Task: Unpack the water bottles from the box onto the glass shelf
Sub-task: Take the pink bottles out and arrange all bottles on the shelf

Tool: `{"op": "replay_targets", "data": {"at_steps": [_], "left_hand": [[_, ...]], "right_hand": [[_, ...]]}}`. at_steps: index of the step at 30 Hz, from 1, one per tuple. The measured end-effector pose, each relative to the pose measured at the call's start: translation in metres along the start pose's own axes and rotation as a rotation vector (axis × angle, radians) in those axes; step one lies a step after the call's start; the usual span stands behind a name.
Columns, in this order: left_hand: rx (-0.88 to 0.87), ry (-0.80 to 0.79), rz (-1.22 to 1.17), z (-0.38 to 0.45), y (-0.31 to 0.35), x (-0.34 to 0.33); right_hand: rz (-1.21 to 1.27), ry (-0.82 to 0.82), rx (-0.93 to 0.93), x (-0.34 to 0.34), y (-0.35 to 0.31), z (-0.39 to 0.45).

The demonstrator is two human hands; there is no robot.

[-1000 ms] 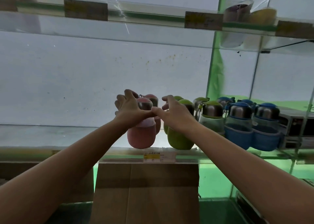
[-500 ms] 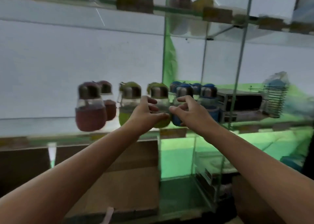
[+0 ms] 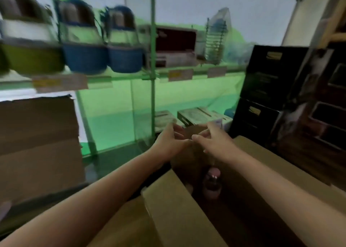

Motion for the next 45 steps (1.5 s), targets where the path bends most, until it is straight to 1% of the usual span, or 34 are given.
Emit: {"op": "replay_targets", "data": {"at_steps": [4,6,10,14,18,21,24,27,33,36,39,41,45], "left_hand": [[0.107,-0.110,0.029,0.019,-0.036,-0.063],[0.176,-0.170,0.066,0.024,-0.058,-0.094],[0.305,-0.237,0.084,0.035,-0.093,-0.130],[0.382,-0.238,0.125,0.061,-0.114,-0.147],[0.395,-0.229,0.191,0.084,-0.131,-0.162],[0.376,-0.206,0.205,0.093,-0.136,-0.170],[0.370,-0.182,0.146,0.098,-0.142,-0.173],[0.383,-0.180,0.083,0.099,-0.148,-0.174],[0.342,-0.210,0.172,0.101,-0.148,-0.177],[0.306,-0.217,0.238,0.097,-0.146,-0.178],[0.268,-0.219,0.264,0.094,-0.143,-0.178],[0.282,-0.229,0.248,0.091,-0.143,-0.178],[0.302,-0.211,0.232,0.084,-0.145,-0.172]], "right_hand": [[0.030,0.001,-0.115,-0.002,0.071,0.002],[0.043,-0.024,-0.179,-0.007,0.105,0.005],[0.041,-0.082,-0.275,-0.023,0.151,0.009],[0.046,-0.106,-0.315,-0.035,0.184,0.022],[0.020,-0.099,-0.338,-0.047,0.212,0.041],[-0.057,-0.075,-0.332,-0.052,0.229,0.057],[-0.077,-0.076,-0.336,-0.058,0.244,0.069],[-0.115,-0.114,-0.327,-0.067,0.253,0.080],[-0.392,-0.147,-0.230,-0.083,0.259,0.081],[-0.438,-0.149,-0.210,-0.084,0.259,0.076],[-0.466,-0.217,-0.222,-0.084,0.259,0.073],[-0.520,-0.242,-0.212,-0.085,0.258,0.068],[-0.496,-0.195,-0.244,-0.077,0.252,0.052]]}}
Point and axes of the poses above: each hand's wrist, its own z-axis towards the middle knuckle, its own x-axis out of the back of the hand, y = z × x, the point moved 3 cm from there along z, towards the middle knuckle, and after that the axes turned 4 degrees about z, right-handed, at the moved point
